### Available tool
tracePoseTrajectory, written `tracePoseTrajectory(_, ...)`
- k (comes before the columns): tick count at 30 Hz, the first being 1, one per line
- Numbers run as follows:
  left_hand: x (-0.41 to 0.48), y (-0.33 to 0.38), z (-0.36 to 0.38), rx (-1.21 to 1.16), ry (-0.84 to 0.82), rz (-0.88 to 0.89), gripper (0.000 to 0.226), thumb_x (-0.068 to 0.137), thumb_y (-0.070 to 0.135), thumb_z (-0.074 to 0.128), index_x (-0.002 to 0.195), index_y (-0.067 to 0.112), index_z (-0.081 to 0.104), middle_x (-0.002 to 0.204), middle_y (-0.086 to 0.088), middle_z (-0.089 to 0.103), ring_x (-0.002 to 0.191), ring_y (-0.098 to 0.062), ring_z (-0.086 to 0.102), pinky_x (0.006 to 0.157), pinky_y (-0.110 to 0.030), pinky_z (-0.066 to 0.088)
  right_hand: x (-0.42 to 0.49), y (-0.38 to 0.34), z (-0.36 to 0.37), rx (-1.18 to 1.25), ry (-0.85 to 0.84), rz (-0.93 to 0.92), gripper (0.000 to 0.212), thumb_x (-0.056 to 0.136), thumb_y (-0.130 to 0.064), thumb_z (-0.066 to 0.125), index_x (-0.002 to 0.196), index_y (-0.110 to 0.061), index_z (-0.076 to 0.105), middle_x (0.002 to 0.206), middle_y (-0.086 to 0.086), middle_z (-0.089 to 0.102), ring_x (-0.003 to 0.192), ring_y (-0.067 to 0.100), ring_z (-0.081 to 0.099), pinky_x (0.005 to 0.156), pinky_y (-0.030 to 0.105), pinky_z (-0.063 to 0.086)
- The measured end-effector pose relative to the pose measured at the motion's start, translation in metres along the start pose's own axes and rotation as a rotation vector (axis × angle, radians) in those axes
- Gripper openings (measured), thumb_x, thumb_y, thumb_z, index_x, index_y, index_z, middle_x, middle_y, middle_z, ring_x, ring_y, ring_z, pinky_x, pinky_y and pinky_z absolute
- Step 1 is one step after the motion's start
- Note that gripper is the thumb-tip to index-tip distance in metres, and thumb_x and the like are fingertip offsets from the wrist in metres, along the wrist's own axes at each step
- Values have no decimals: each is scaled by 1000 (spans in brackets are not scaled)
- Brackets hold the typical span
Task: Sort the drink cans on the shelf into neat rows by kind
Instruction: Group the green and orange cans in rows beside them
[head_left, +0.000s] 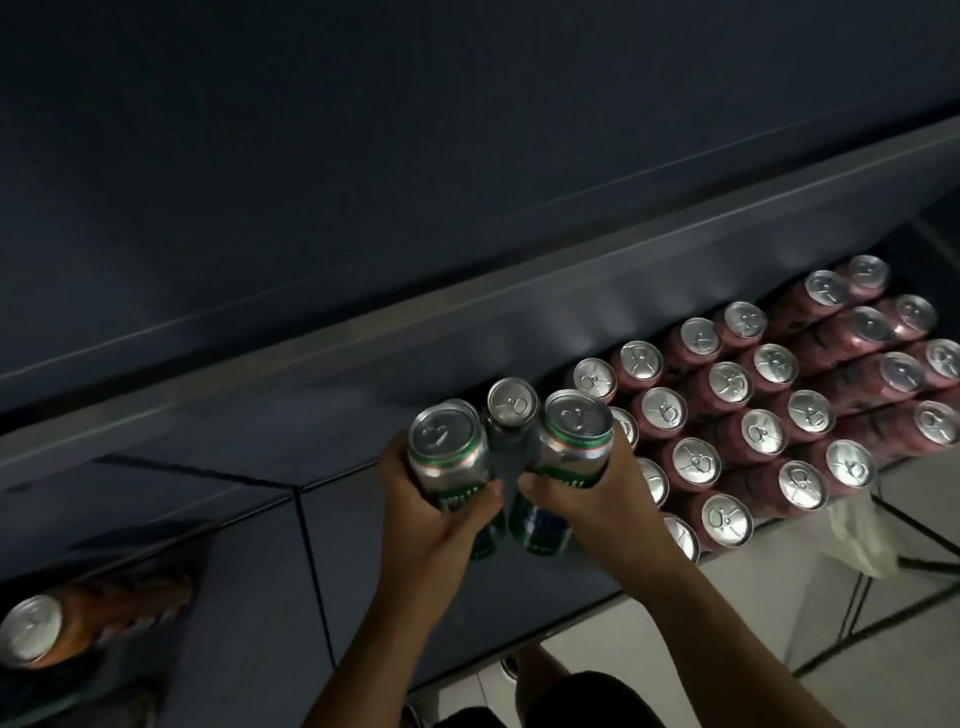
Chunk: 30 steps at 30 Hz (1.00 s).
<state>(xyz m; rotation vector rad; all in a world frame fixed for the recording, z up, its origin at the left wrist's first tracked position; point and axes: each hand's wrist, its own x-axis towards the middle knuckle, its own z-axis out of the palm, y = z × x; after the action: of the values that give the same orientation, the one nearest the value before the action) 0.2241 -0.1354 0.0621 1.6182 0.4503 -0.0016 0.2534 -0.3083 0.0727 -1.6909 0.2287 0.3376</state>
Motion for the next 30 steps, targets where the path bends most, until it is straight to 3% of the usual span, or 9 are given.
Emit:
tracePoseTrajectory(5,4,-19,20,85,45,-17,79,67,-3,90,104,54,48,95,18,71,81,-2,69,70,-18,54,17,26,-3,-168,64,15,67,62,-15,95,112,-37,56,106,-6,67,95,6,68,80,22,56)
tracePoseTrajectory(7,2,-25,25,116,73,11,73,65,2,93,109,43,52,99,14,70,87,-2,68,73,-14,51,23,34,-3,-232,77,12,73,54,-31,93,118,-37,58,117,0,63,104,12,66,89,34,57)
tracePoseTrajectory(9,-3,-32,27,210,142,64,74,59,8,97,113,35,54,115,10,59,102,0,61,84,-12,48,29,43,-3,-278,69,4,73,54,-33,91,120,-34,61,117,-2,65,106,11,66,91,38,57)
tracePoseTrajectory(11,-9,-44,27,249,188,76,77,56,8,97,109,43,54,119,8,50,109,-4,56,90,-19,48,31,47,-3,-317,69,-3,69,55,-28,90,118,-32,62,113,-9,67,105,6,65,90,33,55)
tracePoseTrajectory(14,-9,-58,28,222,189,19,70,60,5,94,104,43,54,109,0,61,99,-20,64,87,-45,55,29,48,-1,-354,55,-12,60,59,-19,90,111,-32,62,103,-19,69,97,-2,64,82,18,50)
tracePoseTrajectory(16,-6,-62,31,225,214,-20,67,60,5,92,101,40,54,105,-1,62,95,-20,65,84,-50,55,28,49,1,-370,37,-14,50,65,-13,86,104,-32,60,98,-27,67,90,-10,62,73,6,43)
tracePoseTrajectory(19,1,-71,36,246,245,-62,62,56,4,89,93,36,50,99,0,60,89,-20,62,78,-51,53,29,50,4,-374,22,-10,47,70,-10,81,104,-32,57,93,-31,65,85,-17,59,68,1,38)
tracePoseTrajectory(23,7,-85,41,249,248,-105,67,54,12,94,105,27,55,108,-5,62,96,-23,65,79,-51,56,31,57,6,-380,-11,9,49,68,-13,84,106,-29,56,97,-18,67,88,-7,62,72,8,43)
tracePoseTrajectory(30,6,-85,39,318,214,-66,86,55,20,99,125,15,49,123,-4,54,111,-19,57,92,-35,50,37,69,7,-388,-81,55,76,67,-14,89,129,-25,47,113,-13,66,106,12,65,94,41,52)
